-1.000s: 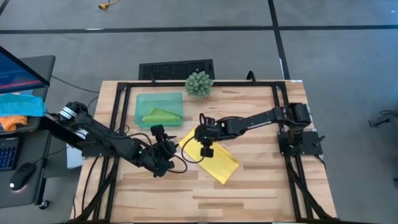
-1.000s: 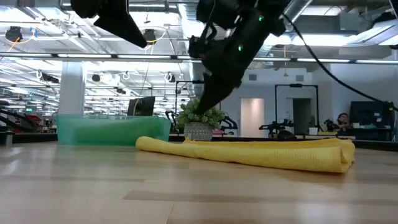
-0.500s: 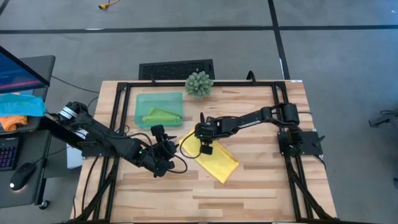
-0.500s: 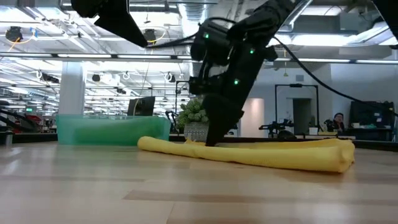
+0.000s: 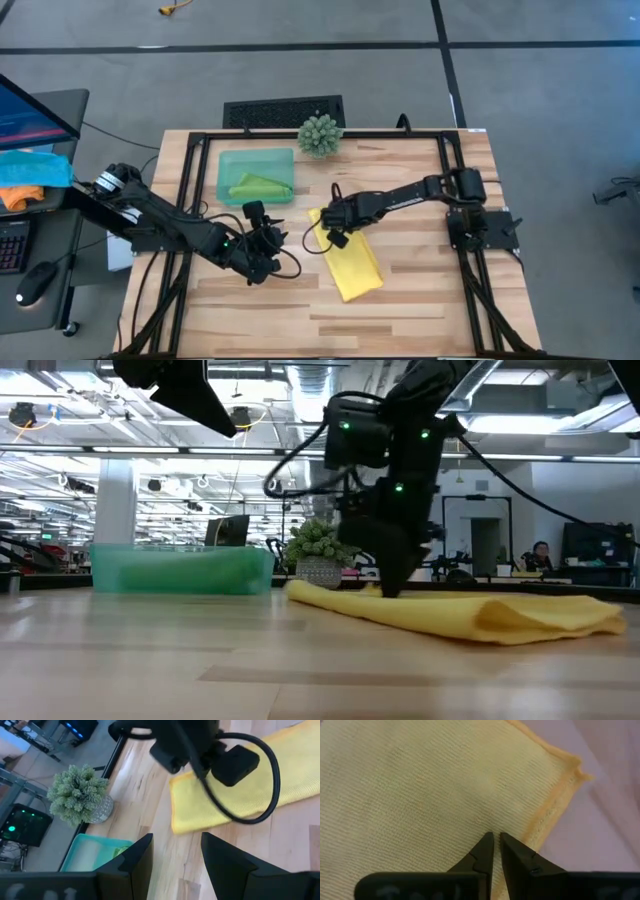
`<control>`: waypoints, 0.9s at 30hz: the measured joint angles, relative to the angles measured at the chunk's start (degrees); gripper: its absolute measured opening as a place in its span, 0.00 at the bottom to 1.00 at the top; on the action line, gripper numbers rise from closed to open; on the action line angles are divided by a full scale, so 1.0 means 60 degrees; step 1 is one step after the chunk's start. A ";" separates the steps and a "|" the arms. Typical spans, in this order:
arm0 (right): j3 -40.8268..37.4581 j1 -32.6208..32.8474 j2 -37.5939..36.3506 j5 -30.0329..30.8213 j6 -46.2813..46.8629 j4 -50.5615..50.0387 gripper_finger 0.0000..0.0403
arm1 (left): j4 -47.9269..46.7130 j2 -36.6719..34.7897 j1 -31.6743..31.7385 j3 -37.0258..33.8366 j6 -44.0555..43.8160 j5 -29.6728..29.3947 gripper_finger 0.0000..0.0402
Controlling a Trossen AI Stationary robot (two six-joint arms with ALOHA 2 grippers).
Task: Roll microfiber towels into tight, uniform cylinder then place into a basket
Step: Fold the yellow towel
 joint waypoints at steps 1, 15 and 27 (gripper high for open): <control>0.0000 0.0117 0.0000 0.0012 0.0498 -0.0253 0.14 | 0.0000 0.0000 0.0000 0.0000 -0.0002 0.0000 0.40; 0.0350 0.2381 0.0064 -0.0193 0.4336 -0.1355 0.14 | 0.0002 0.0000 0.0000 -0.0001 -0.0237 -0.0004 0.40; 0.0986 0.2412 0.0044 0.1398 0.3861 -0.1277 0.14 | 0.0007 0.0000 0.0011 0.0000 -0.0270 -0.0004 0.40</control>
